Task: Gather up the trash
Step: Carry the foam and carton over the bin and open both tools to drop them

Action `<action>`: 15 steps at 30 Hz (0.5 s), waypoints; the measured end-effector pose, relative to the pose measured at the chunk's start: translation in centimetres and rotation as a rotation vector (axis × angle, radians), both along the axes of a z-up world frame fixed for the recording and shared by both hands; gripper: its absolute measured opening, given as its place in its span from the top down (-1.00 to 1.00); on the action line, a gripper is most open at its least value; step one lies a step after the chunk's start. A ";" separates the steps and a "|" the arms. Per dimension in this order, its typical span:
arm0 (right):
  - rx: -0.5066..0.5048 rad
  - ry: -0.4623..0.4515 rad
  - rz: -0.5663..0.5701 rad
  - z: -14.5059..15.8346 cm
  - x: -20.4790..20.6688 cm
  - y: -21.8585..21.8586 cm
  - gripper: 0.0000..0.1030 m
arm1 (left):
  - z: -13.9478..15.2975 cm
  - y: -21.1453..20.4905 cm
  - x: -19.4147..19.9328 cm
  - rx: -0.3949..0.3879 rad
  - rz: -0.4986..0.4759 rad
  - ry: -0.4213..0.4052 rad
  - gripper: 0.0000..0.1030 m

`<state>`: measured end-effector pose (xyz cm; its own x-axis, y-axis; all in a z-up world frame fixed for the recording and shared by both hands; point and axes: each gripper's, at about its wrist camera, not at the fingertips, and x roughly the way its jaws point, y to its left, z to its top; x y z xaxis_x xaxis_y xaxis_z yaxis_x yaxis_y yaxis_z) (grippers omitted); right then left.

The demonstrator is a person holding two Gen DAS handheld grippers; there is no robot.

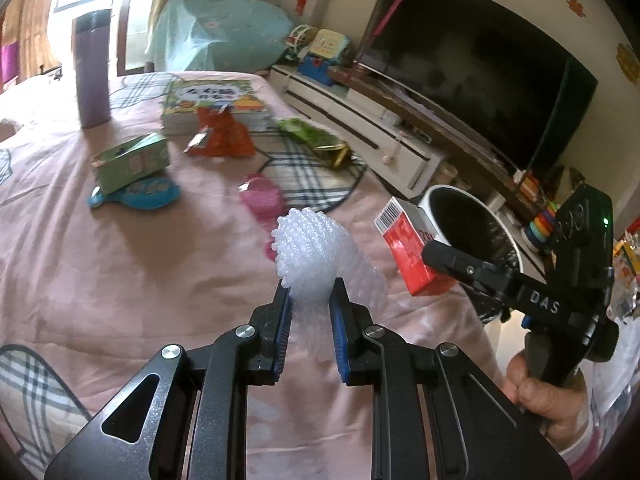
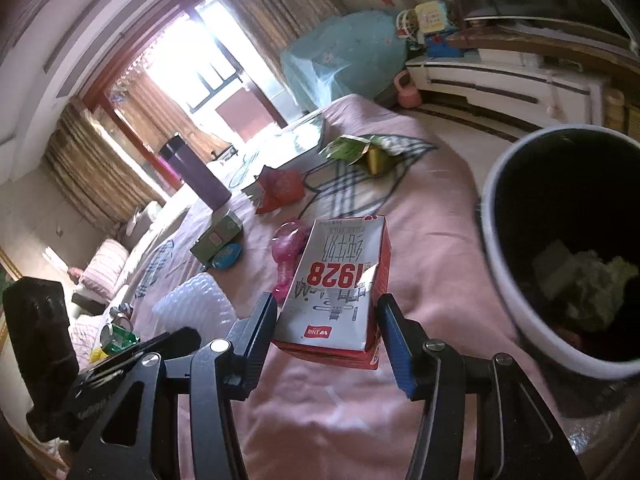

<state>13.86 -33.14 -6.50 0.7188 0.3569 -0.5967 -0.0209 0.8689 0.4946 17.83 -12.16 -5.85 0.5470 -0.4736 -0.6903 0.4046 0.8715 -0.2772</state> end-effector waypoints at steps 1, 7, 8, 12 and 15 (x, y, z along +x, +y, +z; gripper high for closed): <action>0.002 -0.005 -0.009 0.1 -0.4 -0.4 -0.03 | 0.2 -0.4 -0.1 -0.002 -0.008 -0.002 0.66; 0.009 -0.025 -0.055 0.8 -2.5 -2.7 -0.02 | 1.0 -3.2 -0.7 -0.002 -0.059 -0.014 0.66; 0.011 -0.027 -0.062 0.8 -2.8 -3.1 -0.02 | 1.2 -3.8 -0.9 -0.002 -0.070 -0.016 0.66; 0.013 -0.041 -0.097 1.2 -3.7 -4.7 -0.02 | 1.8 -5.9 -1.3 0.001 -0.109 -0.025 0.66; 0.010 -0.049 -0.124 1.5 -4.3 -6.1 -0.02 | 2.1 -7.9 -1.5 0.002 -0.144 -0.029 0.66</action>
<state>9.55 -39.22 -5.02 0.7863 0.2691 -0.5562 0.0621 0.8612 0.5045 16.32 -20.08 -3.73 0.4932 -0.5469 -0.6766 0.5331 0.8046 -0.2617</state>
